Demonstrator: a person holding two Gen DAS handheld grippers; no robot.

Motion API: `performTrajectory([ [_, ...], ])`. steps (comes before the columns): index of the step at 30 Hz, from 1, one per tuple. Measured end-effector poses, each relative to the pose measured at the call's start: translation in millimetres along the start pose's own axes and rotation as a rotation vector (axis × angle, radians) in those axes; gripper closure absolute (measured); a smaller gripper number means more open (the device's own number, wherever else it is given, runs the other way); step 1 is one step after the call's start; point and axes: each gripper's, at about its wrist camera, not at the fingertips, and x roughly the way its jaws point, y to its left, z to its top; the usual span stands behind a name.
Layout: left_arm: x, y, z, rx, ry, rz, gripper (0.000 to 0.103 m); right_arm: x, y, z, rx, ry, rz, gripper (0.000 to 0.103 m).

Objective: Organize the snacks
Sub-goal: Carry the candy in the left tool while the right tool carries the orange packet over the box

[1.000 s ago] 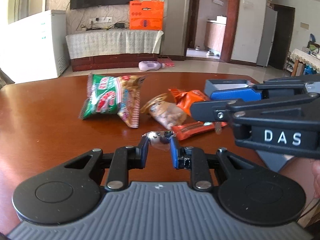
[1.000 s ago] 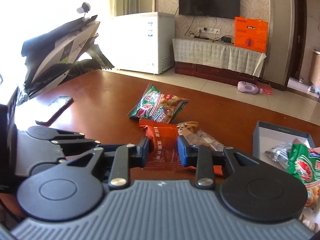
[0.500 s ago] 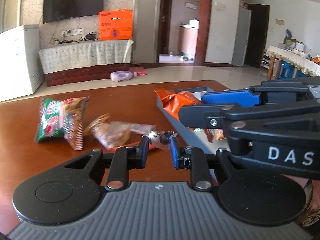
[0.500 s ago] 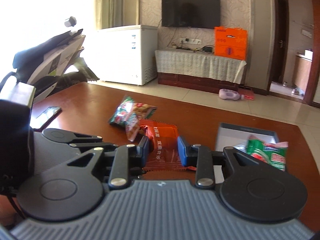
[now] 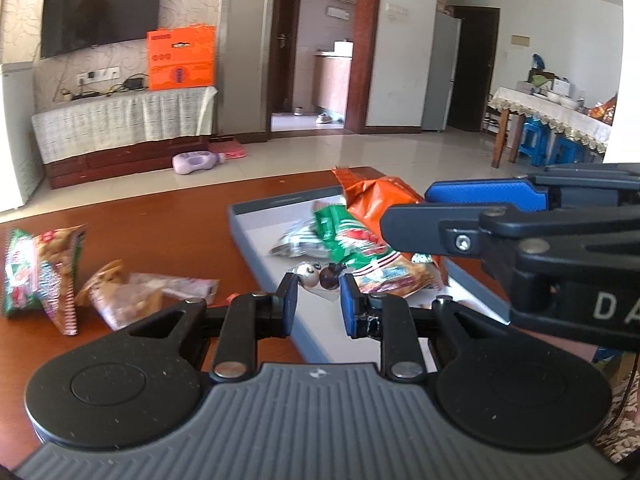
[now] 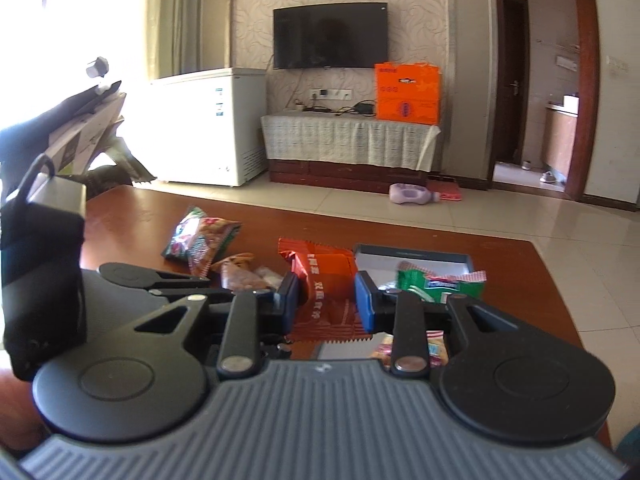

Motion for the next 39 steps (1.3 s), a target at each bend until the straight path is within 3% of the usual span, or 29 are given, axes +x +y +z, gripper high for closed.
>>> performTrajectory([
  [6, 18.6, -19.2, 11.8, 0.040, 0.002, -0.034, 0.078, -7.6, -17.2, -3.0, 0.030, -0.014, -0.036, 0.069],
  [8, 27.1, -21.0, 18.8, 0.059, 0.006, -0.045, 0.092, -8.6, -20.3, -3.1, 0.041, -0.023, -0.042, 0.069],
  [16, 60.3, -26.2, 29.6, 0.119, 0.015, -0.060, 0.093, 1.3, -30.0, -4.9, 0.068, -0.017, -0.062, 0.069],
  [28, 102.0, -27.9, 29.3, 0.092, 0.031, -0.103, 0.094, 4.0, -41.5, -11.4, 0.092, 0.015, -0.093, 0.069],
  [39, 137.4, -23.5, 29.2, 0.087, 0.053, -0.083, 0.094, 8.6, -42.4, -8.6, 0.113, 0.032, -0.111, 0.069],
])
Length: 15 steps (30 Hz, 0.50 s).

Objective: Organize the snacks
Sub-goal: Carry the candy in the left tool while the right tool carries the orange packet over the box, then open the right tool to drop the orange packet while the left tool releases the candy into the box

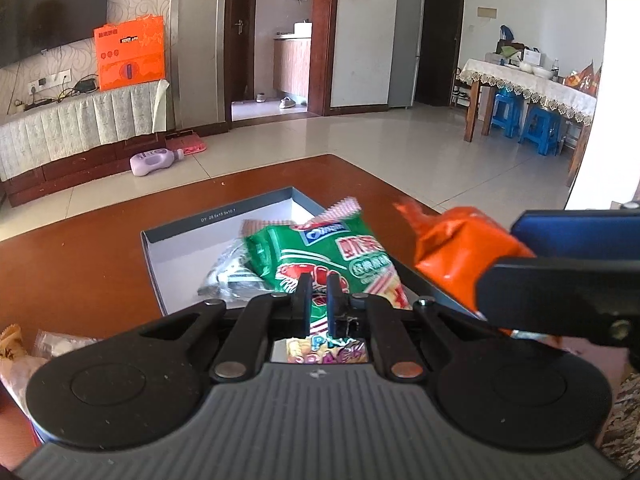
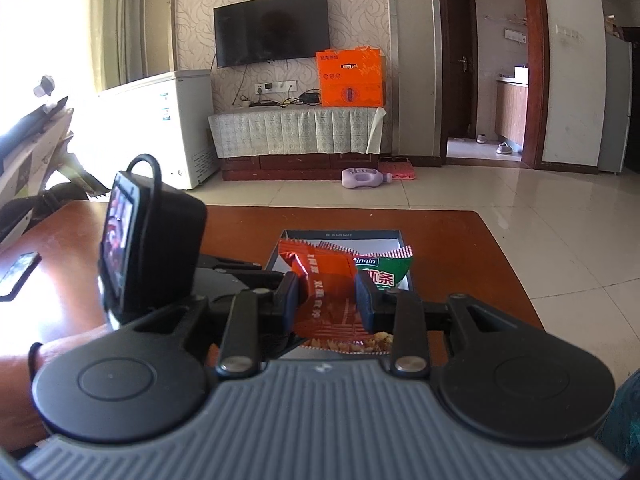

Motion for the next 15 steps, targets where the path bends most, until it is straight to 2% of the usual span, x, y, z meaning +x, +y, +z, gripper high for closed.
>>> performTrajectory([
  [9, 22.6, 3.5, 2.3, 0.014, -0.003, 0.017, 0.094, 3.4, -4.1, -2.7, 0.034, -0.003, 0.002, 0.069],
  [15, 35.1, 13.5, 0.4, -0.031, 0.006, 0.013, 0.094, 4.9, -8.1, -6.6, 0.059, 0.008, 0.000, 0.069],
])
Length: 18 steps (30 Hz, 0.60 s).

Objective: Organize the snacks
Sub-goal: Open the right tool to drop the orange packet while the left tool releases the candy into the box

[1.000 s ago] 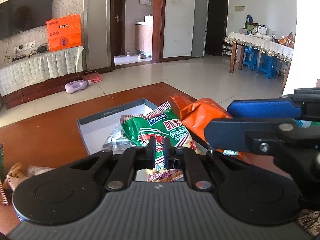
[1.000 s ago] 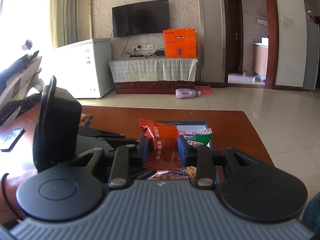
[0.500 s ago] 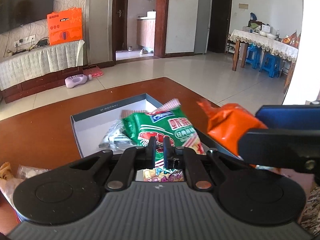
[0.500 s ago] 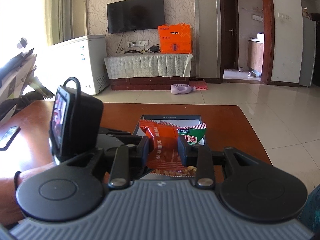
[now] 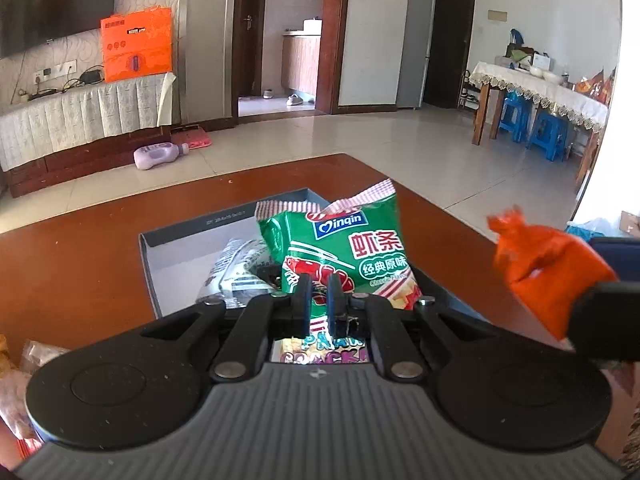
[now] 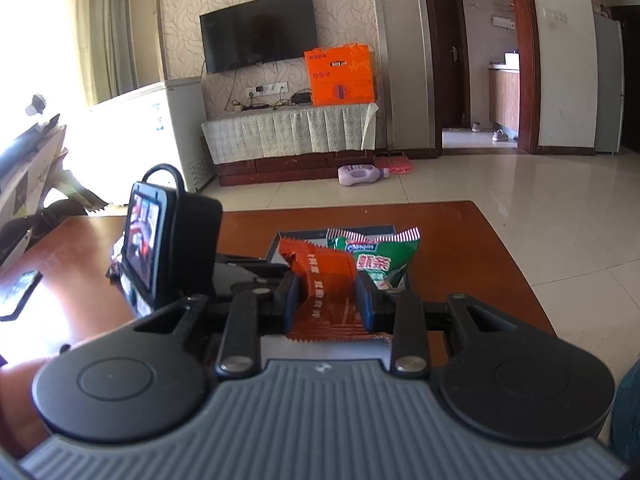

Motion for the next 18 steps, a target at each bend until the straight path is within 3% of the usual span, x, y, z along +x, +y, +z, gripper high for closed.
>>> performTrajectory([
  [10, -15.0, 12.7, 2.6, -0.047, -0.022, -0.012, 0.094, 19.5, 2.0, -8.4, -0.018, 0.096, 0.001, 0.070],
  [18, -38.0, 13.0, 4.4, 0.002, -0.038, -0.032, 0.093, 37.2, 16.4, -8.2, -0.048, 0.128, 0.016, 0.070],
])
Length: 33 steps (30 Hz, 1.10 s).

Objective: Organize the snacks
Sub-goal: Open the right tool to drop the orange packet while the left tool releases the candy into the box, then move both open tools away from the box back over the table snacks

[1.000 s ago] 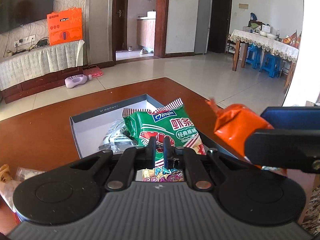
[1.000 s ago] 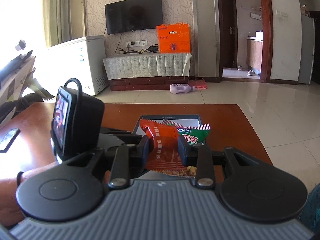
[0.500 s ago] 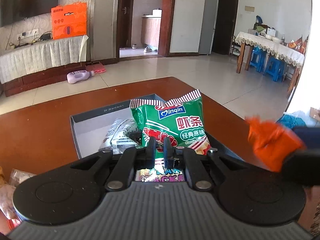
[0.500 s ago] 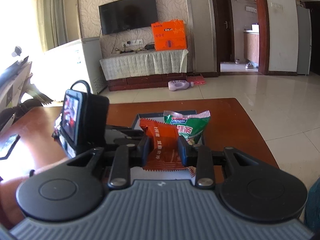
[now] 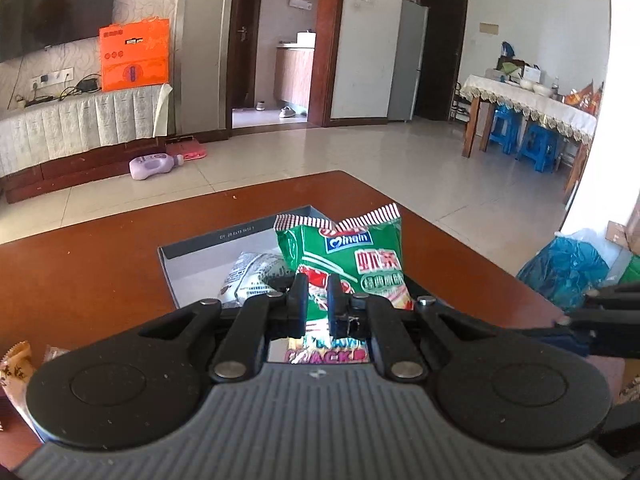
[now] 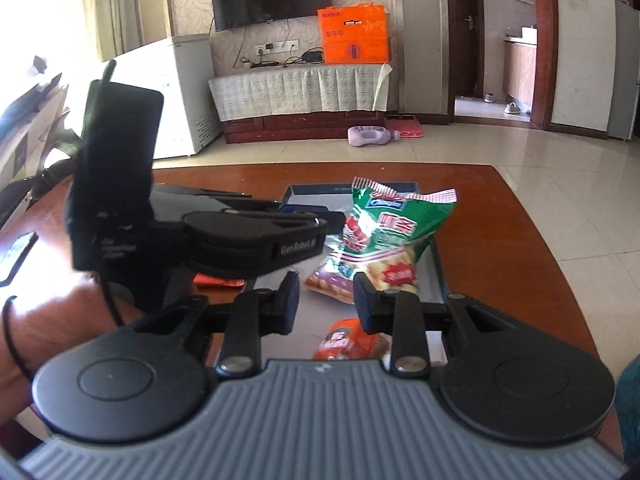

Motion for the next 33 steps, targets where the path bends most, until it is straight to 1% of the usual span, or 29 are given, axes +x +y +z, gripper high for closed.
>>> performTrajectory([
  [5, -14.4, 7.2, -2.8, 0.005, 0.007, 0.001, 0.092, 4.2, -0.2, 0.4, 0.012, 0.007, -0.014, 0.070],
  [7, -22.9, 11.8, -4.9, -0.002, 0.001, -0.008, 0.086, 1.8, -2.5, -1.3, 0.028, 0.003, -0.017, 0.070],
  [8, -26.9, 12.7, -5.3, -0.006, -0.002, -0.013, 0.075, 1.0, -3.6, -2.0, 0.037, 0.001, -0.020, 0.070],
  [9, -30.9, 13.8, -6.7, -0.003, -0.005, -0.017, 0.061, 0.0, -4.9, -2.3, 0.049, -0.003, -0.024, 0.070],
  [10, -34.3, 13.6, -7.0, 0.009, -0.009, -0.011, 0.055, -1.6, -6.1, -3.6, 0.061, -0.005, -0.027, 0.069],
  [11, -38.9, 13.5, -8.5, 0.022, -0.015, -0.006, 0.053, -2.6, -7.7, -4.0, 0.076, -0.008, -0.028, 0.064],
  [13, -44.5, 11.7, -11.7, 0.042, -0.018, -0.004, 0.053, -4.2, -9.2, -3.4, 0.090, -0.009, -0.043, 0.060],
  [18, -56.9, 10.2, -17.9, 0.030, -0.012, -0.001, 0.052, -5.1, -7.6, -3.4, 0.094, -0.011, -0.052, 0.060],
  [20, -61.8, 8.2, -19.5, 0.030, -0.012, 0.011, 0.051, -5.9, -6.6, -3.4, 0.095, -0.014, -0.062, 0.060],
  [27, -77.1, 6.3, -21.6, 0.008, -0.016, 0.049, 0.042, -7.8, -6.8, -5.5, 0.124, -0.023, -0.090, 0.060],
  [29, -80.9, 6.4, -21.0, 0.002, -0.018, 0.061, 0.041, -7.9, -6.5, -5.7, 0.134, -0.028, -0.103, 0.057],
  [31, -85.9, 7.7, -22.4, -0.010, -0.018, 0.076, 0.037, -8.6, -6.8, -6.5, 0.143, -0.033, -0.114, 0.055],
  [33, -89.5, 8.0, -24.4, -0.014, -0.015, 0.100, 0.030, -9.3, -6.2, -7.1, 0.148, -0.035, -0.124, 0.055],
])
